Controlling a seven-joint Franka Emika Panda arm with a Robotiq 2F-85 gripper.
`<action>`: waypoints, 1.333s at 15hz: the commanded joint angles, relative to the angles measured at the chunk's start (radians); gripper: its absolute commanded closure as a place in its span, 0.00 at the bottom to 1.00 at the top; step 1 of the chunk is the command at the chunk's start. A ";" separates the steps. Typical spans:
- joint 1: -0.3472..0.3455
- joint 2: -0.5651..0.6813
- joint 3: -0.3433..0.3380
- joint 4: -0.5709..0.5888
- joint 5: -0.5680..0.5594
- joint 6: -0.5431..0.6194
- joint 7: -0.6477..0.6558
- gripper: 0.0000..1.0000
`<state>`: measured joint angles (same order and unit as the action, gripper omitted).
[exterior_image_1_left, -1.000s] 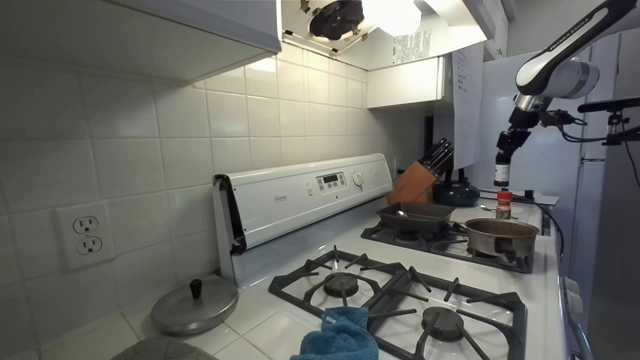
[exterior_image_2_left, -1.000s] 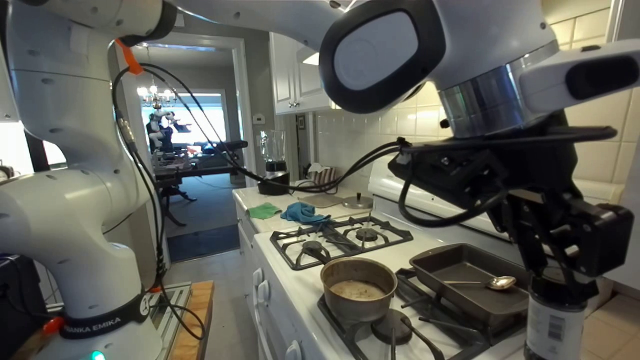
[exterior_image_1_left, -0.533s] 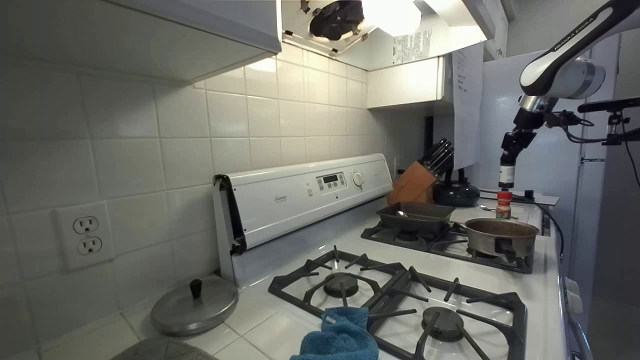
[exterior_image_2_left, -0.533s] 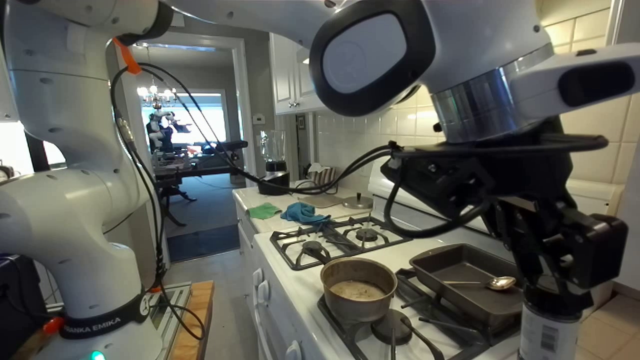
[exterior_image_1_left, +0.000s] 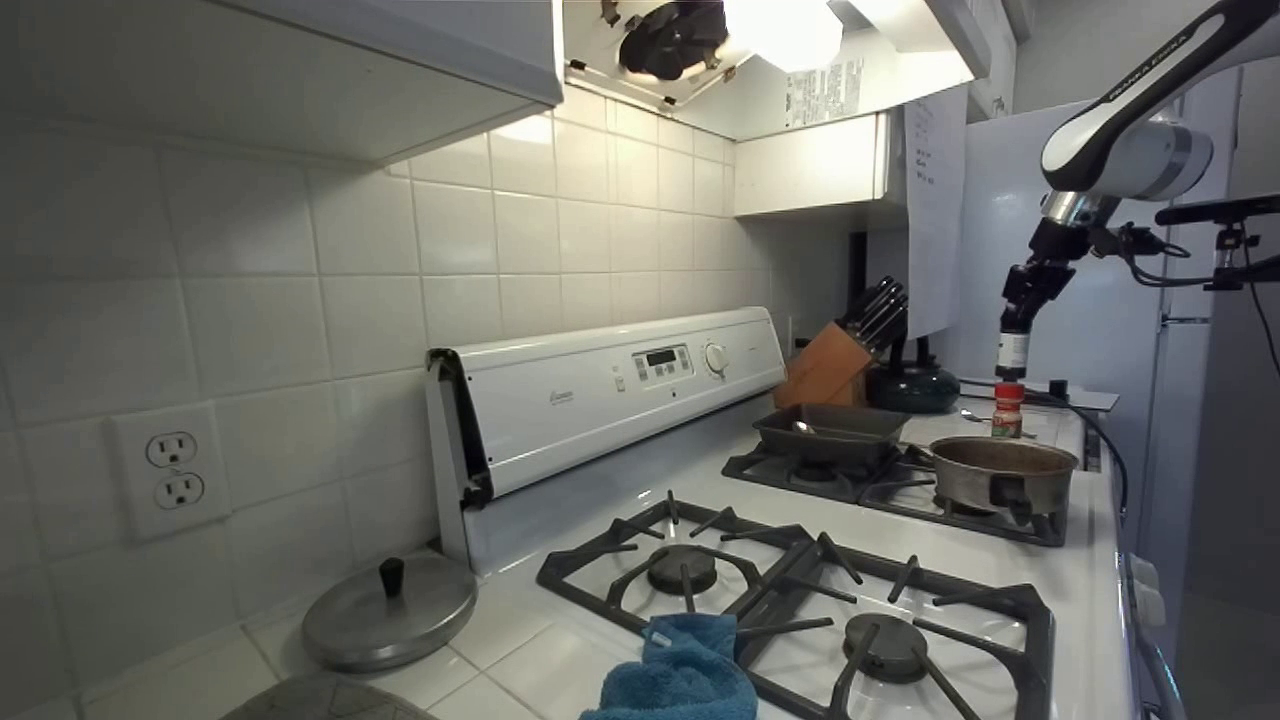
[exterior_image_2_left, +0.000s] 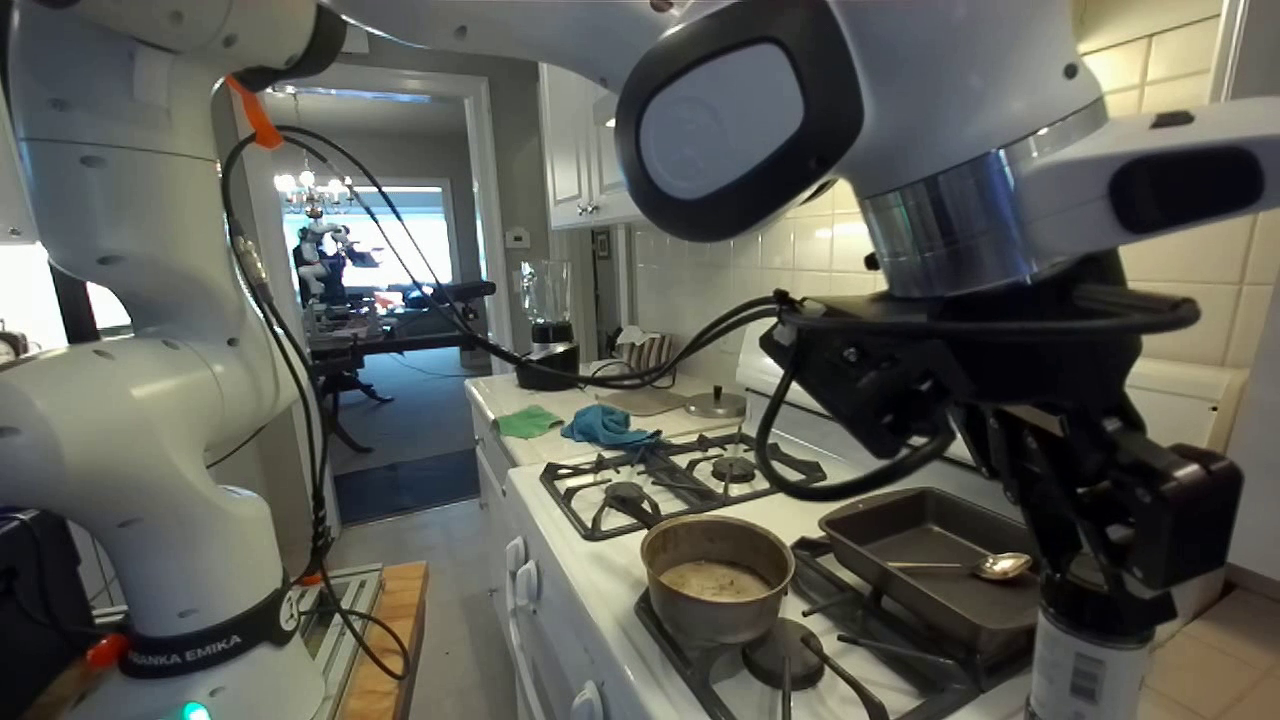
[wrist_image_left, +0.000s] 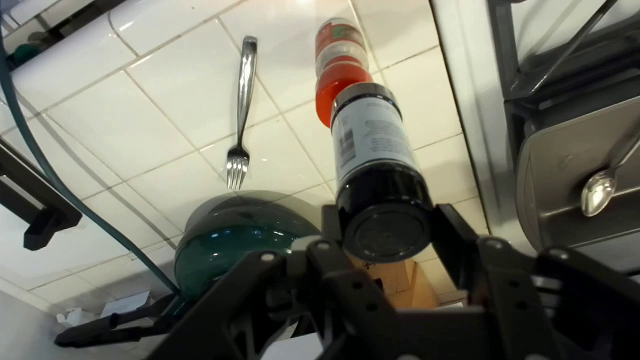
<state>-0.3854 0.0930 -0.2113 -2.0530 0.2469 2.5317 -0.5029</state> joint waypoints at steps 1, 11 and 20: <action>0.012 -0.010 -0.015 -0.013 0.034 0.009 -0.010 0.76; 0.008 0.010 -0.024 0.005 0.062 0.006 -0.011 0.76; 0.005 0.024 -0.026 0.018 0.072 0.002 -0.005 0.76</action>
<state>-0.3857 0.1046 -0.2285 -2.0528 0.2868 2.5317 -0.5029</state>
